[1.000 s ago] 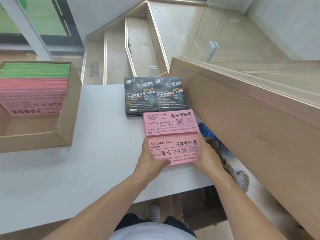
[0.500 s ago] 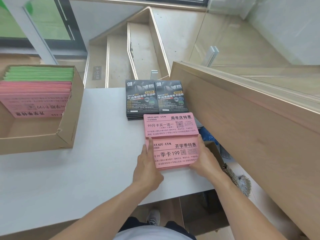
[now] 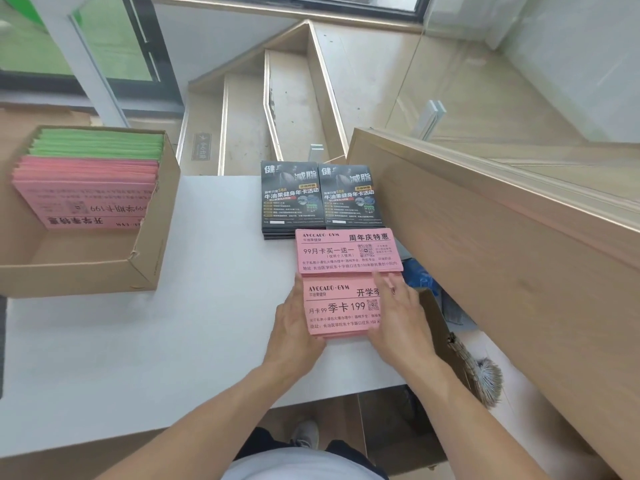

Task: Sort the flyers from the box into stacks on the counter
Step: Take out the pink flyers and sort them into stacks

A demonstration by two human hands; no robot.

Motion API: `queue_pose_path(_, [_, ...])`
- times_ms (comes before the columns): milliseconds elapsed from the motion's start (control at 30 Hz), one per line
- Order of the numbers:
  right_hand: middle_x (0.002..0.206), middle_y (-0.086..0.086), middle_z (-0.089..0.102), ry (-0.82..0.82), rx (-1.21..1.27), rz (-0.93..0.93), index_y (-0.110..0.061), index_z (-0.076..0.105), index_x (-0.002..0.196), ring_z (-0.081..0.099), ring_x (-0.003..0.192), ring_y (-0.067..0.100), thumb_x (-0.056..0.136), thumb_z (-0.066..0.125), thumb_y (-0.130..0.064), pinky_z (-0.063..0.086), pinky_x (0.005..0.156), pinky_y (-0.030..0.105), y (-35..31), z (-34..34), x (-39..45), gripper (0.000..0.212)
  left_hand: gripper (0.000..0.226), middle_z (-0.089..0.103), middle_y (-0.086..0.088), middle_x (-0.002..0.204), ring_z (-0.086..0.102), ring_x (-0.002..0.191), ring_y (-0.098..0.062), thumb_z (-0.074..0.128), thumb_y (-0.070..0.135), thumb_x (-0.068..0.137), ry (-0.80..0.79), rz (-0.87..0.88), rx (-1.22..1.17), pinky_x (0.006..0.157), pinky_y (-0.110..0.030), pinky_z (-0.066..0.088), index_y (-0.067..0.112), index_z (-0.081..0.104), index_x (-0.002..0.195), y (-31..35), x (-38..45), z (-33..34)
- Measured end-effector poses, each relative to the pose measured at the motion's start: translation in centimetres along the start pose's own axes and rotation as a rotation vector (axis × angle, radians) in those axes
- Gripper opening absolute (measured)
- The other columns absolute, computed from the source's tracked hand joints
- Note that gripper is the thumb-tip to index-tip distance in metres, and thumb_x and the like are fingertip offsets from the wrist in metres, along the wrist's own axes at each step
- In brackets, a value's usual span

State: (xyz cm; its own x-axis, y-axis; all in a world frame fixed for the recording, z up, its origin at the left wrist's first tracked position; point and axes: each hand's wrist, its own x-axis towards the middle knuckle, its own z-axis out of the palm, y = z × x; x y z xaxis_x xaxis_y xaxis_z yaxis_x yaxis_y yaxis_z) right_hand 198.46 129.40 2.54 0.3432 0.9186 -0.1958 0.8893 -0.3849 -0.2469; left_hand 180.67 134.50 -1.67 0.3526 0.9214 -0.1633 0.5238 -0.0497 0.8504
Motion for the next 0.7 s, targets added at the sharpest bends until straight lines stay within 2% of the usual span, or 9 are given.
queue_pose_path(67, [0.145, -0.003, 0.043, -0.001, 0.017, -0.086, -0.026, 0.037, 0.150, 0.036, 0.133, 0.017, 0.090, 0.063, -0.012, 0.034, 0.113, 0.034, -2.2, 0.4, -0.4, 0.067, 0.122, 0.045, 0.010, 0.151, 0.043, 0.137, -0.013, 0.081, 0.032, 0.081, -0.025, -0.048, -0.008, 0.113, -0.039, 0.042, 0.052, -0.016, 0.152, -0.3, -0.3, -0.9])
queue_pose_path(133, [0.135, -0.004, 0.050, -0.086, -0.010, -0.094, -0.027, 0.041, 0.143, 0.043, 0.122, 0.016, 0.092, 0.061, -0.014, 0.039, 0.105, 0.033, -3.6, 0.7, -0.4, 0.056, 0.126, 0.022, 0.008, 0.165, 0.024, 0.150, -0.013, 0.083, 0.038, 0.081, -0.011, -0.097, 0.014, 0.122, -0.042, 0.031, 0.050, -0.021, 0.152, -1.2, -1.0, -1.8])
queue_pose_path(167, [0.132, -0.003, 0.051, -0.113, -0.043, -0.083, -0.026, 0.041, 0.141, 0.046, 0.119, 0.016, 0.092, 0.060, -0.015, 0.041, 0.102, 0.033, -4.1, 0.7, -0.3, 0.054, 0.122, 0.018, 0.010, 0.166, 0.022, 0.152, -0.011, 0.082, 0.040, 0.082, 0.016, -0.085, 0.002, 0.122, -0.043, 0.030, 0.054, -0.019, 0.150, -1.7, -1.3, -2.3])
queue_pose_path(200, [0.130, -0.003, 0.052, -0.106, -0.064, -0.067, -0.026, 0.040, 0.141, 0.048, 0.117, 0.017, 0.092, 0.060, -0.016, 0.043, 0.100, 0.034, -4.5, 0.6, -0.1, 0.054, 0.116, 0.019, 0.012, 0.166, 0.023, 0.151, -0.008, 0.080, 0.040, 0.084, 0.052, -0.050, -0.016, 0.122, -0.042, 0.031, 0.056, -0.013, 0.151, -2.2, -1.8, -3.0])
queue_pose_path(300, [0.130, -0.004, 0.054, 0.018, -0.015, -0.096, -0.025, 0.041, 0.144, 0.050, 0.118, 0.019, 0.089, 0.058, -0.011, 0.043, 0.099, 0.034, -6.9, 0.0, 0.8, 0.059, 0.093, 0.037, 0.021, 0.153, 0.038, 0.141, 0.001, 0.078, 0.032, 0.088, 0.190, 0.044, -0.053, 0.116, -0.030, 0.038, 0.045, 0.016, 0.156, -3.0, -2.6, -5.8])
queue_pose_path(433, [0.132, -0.007, 0.057, 0.031, 0.162, -0.262, -0.027, 0.051, 0.139, 0.048, 0.124, 0.017, 0.091, 0.060, -0.012, 0.038, 0.103, 0.031, -12.8, 0.1, 2.1, 0.051, 0.065, 0.051, 0.024, 0.138, 0.051, 0.132, -0.003, 0.075, 0.018, 0.090, 0.360, 0.150, -0.076, 0.110, -0.026, 0.044, 0.032, 0.045, 0.145, -3.5, -3.0, -10.6])
queue_pose_path(600, [0.132, -0.017, 0.056, -0.011, 0.295, -0.474, -0.032, 0.054, 0.137, 0.049, 0.125, 0.006, 0.095, 0.060, -0.017, 0.034, 0.100, 0.018, -22.6, 1.2, 3.6, 0.046, 0.054, 0.058, 0.020, 0.135, 0.054, 0.129, -0.005, 0.075, 0.006, 0.088, 0.581, 0.237, -0.011, 0.106, -0.018, 0.042, 0.024, 0.057, 0.136, -5.1, -2.6, -18.6])
queue_pose_path(700, [0.132, -0.017, 0.057, -0.035, 0.308, -0.574, -0.033, 0.056, 0.136, 0.053, 0.117, 0.007, 0.096, 0.058, -0.017, 0.038, 0.101, 0.021, -28.5, 1.7, 4.8, 0.043, 0.053, 0.060, 0.016, 0.133, 0.055, 0.128, -0.006, 0.075, 0.002, 0.086, 0.699, 0.203, 0.040, 0.107, -0.021, 0.042, 0.024, 0.059, 0.131, -7.6, -2.0, -23.7])
